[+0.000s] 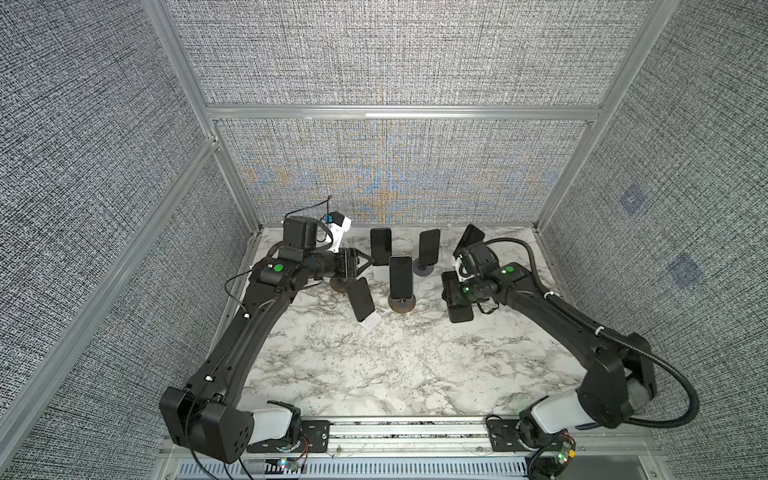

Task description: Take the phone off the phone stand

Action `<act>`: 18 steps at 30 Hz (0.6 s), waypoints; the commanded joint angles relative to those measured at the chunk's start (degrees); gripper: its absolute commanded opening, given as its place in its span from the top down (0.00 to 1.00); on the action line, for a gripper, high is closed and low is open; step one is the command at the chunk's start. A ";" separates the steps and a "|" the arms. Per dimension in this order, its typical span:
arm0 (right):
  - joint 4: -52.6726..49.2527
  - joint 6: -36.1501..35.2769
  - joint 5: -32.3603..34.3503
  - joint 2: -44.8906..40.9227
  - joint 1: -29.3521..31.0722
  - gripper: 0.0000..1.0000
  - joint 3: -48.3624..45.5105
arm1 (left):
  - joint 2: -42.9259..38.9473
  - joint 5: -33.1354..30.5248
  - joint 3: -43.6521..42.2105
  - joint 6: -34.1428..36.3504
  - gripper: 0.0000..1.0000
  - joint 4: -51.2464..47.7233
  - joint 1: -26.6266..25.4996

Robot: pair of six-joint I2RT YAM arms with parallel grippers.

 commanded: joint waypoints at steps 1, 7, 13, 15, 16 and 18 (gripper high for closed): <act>-0.82 2.47 1.29 2.96 -0.51 0.81 0.44 | 0.68 -4.74 -0.35 8.13 0.48 -7.93 0.21; 3.07 3.35 0.97 11.38 -0.44 0.84 2.65 | 0.62 -4.81 -2.94 10.04 0.46 -6.32 0.24; 6.94 4.73 -0.48 17.52 -0.14 0.85 4.47 | 0.27 -6.19 -4.18 11.12 0.45 -5.94 0.31; 7.86 5.15 -0.53 18.95 0.21 0.85 5.07 | 0.18 -6.17 -4.49 11.65 0.44 -5.95 0.33; 8.22 5.36 -0.53 19.61 0.34 0.85 5.48 | 0.09 -6.02 -4.67 11.84 0.44 -6.08 0.30; 8.75 5.53 -0.53 20.92 0.62 0.85 6.19 | -0.17 -6.00 -5.14 12.34 0.44 -5.88 0.29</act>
